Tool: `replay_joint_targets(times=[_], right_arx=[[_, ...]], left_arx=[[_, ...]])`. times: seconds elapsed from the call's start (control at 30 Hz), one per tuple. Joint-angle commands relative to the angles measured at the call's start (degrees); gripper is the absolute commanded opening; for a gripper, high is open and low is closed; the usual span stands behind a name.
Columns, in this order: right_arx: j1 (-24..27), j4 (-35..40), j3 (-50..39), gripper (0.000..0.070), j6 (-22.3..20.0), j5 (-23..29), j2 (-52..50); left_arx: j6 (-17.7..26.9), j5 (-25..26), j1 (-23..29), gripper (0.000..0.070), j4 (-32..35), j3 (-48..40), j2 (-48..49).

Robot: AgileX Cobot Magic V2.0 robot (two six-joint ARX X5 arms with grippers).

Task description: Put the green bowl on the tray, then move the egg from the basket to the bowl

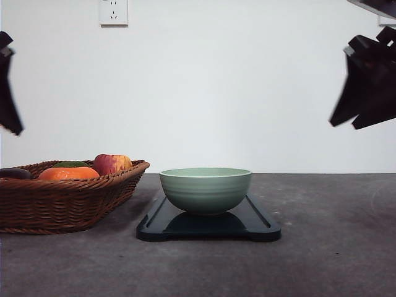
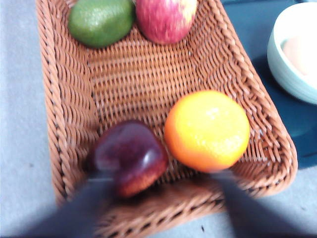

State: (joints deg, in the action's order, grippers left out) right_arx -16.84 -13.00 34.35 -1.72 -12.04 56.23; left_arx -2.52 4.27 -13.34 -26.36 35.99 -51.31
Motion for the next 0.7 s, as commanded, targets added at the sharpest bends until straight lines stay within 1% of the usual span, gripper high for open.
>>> replay_joint_targets(times=[0.0,0.03,0.5,0.67], right_arx=[[-0.26,0.42,0.43,0.0027,-0.32,-0.30,0.36],[-0.26,0.35,0.44,0.0027,-0.26,-0.44,0.34],[-0.26,1.05,0.46,0.0027,-0.26,0.05,0.31],[-0.26,1.05,0.46,0.0027,-0.26,0.02,0.31]], left_arx=[[0.15,-0.16,-0.07,0.0029,0.23,0.27,-0.35],[0.15,-0.17,-0.07,0.0018,0.23,0.28,-0.35],[0.15,-0.16,-0.16,0.0019,0.59,0.28,-0.15],[0.74,-0.17,0.90,0.0020,1.31,-0.19,2.19]])
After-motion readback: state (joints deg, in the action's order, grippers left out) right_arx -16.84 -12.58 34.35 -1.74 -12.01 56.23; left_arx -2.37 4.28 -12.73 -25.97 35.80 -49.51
